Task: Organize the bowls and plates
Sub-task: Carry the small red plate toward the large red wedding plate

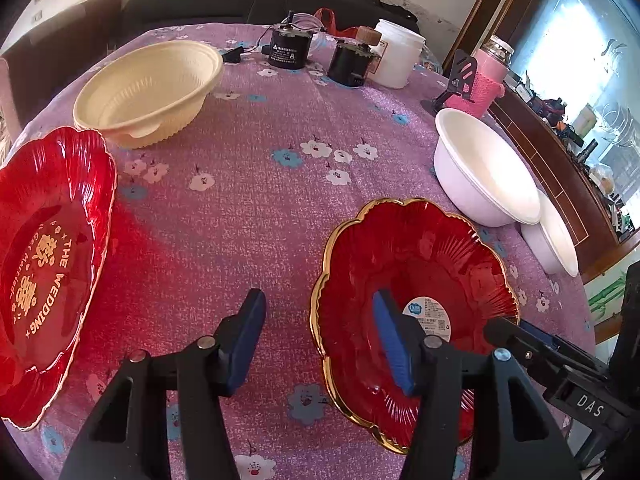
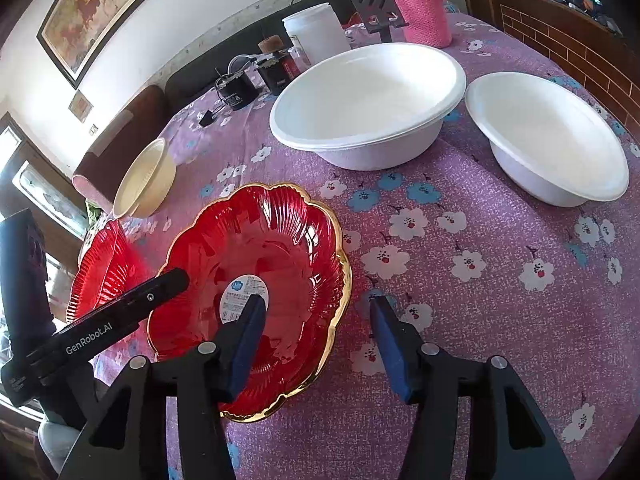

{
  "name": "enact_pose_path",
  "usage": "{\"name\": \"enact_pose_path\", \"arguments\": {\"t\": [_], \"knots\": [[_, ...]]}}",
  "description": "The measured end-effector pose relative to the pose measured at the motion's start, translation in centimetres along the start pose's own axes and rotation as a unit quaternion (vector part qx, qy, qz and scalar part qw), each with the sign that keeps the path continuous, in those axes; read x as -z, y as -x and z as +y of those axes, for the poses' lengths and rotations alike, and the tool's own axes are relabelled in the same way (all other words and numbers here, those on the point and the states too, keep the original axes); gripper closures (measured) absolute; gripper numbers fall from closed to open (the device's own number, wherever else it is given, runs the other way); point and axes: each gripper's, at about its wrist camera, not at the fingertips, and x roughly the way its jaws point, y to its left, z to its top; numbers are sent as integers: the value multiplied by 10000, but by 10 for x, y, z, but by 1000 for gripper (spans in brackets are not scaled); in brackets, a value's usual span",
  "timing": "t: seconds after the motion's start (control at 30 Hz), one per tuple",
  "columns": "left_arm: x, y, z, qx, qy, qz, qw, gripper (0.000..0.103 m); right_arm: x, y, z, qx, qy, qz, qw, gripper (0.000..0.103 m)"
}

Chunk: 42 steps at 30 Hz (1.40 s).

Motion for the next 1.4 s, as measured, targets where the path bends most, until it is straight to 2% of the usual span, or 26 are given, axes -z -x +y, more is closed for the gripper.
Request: {"name": "enact_pose_path", "arguments": {"t": [0.3, 0.63, 0.83, 1.17, 1.4], "knots": [[1, -1, -6, -89, -20, -22, 10000, 48, 1, -3, 3, -19, -30, -27, 10000, 46], [8, -5, -17, -670, -358, -205, 9969, 48, 0, -4, 4, 57, 14, -83, 9999, 46], [14, -8, -25, -848, -557, -290, 9944, 38, 1, -5, 8, 195, 128, -109, 9997, 46], [15, -11, -30, -803, -636, -322, 9942, 22, 1, -8, 12, 286, 222, -155, 9992, 46], [15, -12, -34, -774, -691, -302, 9941, 21, 2, -12, 17, 314, 292, -198, 9989, 46]]}}
